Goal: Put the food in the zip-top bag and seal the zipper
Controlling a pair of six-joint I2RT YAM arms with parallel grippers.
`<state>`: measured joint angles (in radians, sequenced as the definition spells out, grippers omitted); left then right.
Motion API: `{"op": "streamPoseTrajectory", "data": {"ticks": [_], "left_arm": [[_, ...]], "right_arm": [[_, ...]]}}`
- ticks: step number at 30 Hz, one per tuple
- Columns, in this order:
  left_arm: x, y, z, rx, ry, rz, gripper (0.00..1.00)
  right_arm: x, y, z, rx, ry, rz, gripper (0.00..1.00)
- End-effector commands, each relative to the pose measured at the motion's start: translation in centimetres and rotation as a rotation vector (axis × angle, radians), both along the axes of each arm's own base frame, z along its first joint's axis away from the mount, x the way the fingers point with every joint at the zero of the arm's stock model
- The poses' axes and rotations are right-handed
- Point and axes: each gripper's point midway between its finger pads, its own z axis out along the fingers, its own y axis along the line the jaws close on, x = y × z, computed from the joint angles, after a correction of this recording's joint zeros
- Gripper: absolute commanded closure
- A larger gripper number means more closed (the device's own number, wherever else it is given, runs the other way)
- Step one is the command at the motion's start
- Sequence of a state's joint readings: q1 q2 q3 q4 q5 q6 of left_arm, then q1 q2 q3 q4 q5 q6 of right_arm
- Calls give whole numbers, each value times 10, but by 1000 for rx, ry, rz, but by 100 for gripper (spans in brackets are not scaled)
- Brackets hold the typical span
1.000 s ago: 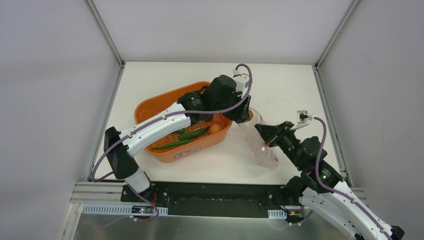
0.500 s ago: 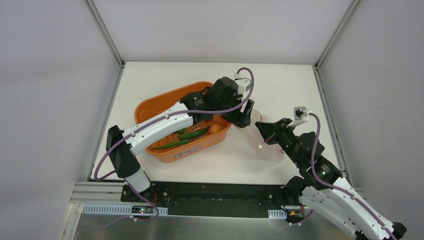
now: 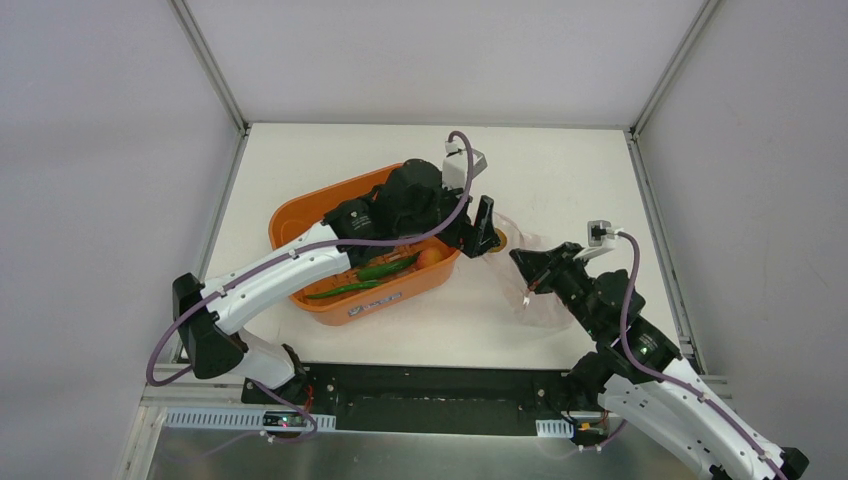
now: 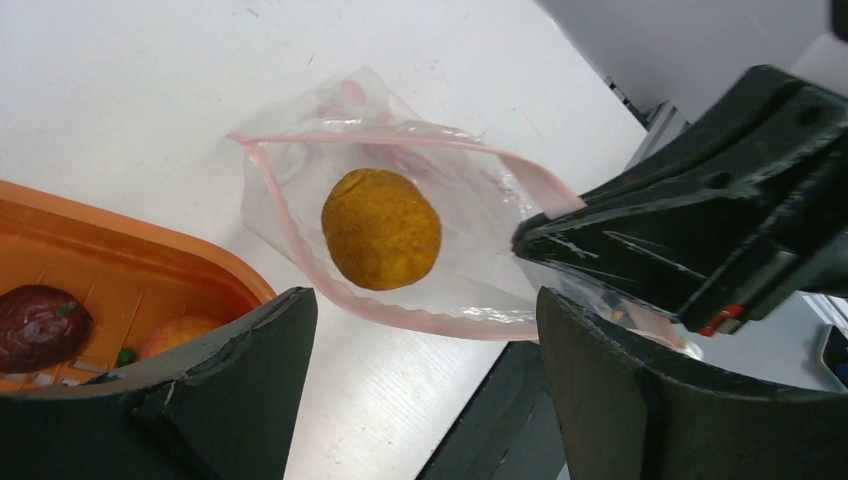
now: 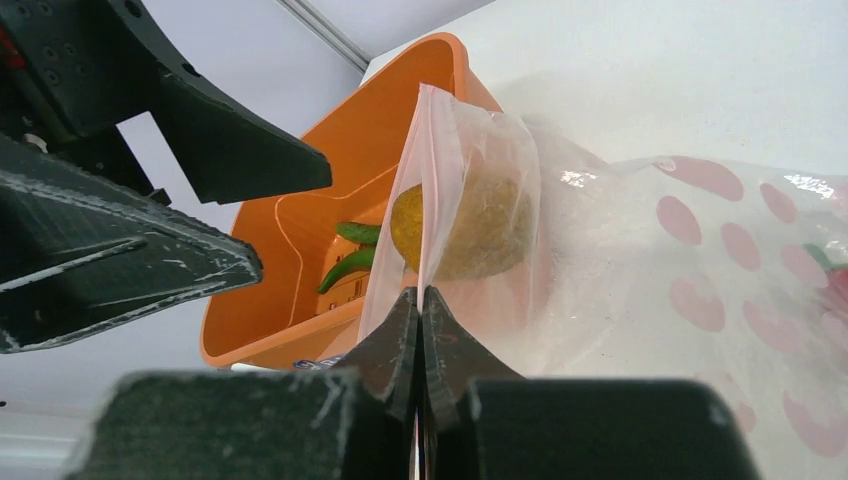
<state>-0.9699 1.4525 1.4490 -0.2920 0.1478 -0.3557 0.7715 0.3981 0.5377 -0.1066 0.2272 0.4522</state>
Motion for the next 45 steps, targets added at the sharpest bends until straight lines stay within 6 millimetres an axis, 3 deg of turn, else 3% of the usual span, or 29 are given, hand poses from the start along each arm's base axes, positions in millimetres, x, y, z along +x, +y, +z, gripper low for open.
{"op": "streamPoseTrajectory", "data": {"ticks": [1, 6, 12, 23, 30, 34, 38, 42, 45], "left_arm": [[2, 6, 11, -35, -48, 35, 19], [15, 24, -20, 85, -13, 155, 20], [12, 16, -29, -33, 30, 176, 28], [12, 5, -27, -106, 76, 146, 79], [4, 6, 3, -172, 56, 101, 99], [13, 27, -4, -83, 20, 183, 100], [17, 40, -12, -52, 17, 229, 100], [18, 44, -13, -44, 11, 242, 100], [15, 36, -12, -69, 29, 199, 100]], "right_arm": [[0, 5, 21, 89, -38, 13, 100], [-5, 6, 34, 146, -80, 36, 100], [-1, 4, 27, 146, -61, 9, 100], [0, 7, 23, 142, -45, 15, 100], [2, 20, 18, 100, 1, 60, 100], [7, 12, 36, 111, -36, 10, 100], [11, -2, 45, -12, -72, -39, 100], [22, -28, 47, -126, -44, -170, 100], [17, -26, 60, -139, -82, -133, 100]]}}
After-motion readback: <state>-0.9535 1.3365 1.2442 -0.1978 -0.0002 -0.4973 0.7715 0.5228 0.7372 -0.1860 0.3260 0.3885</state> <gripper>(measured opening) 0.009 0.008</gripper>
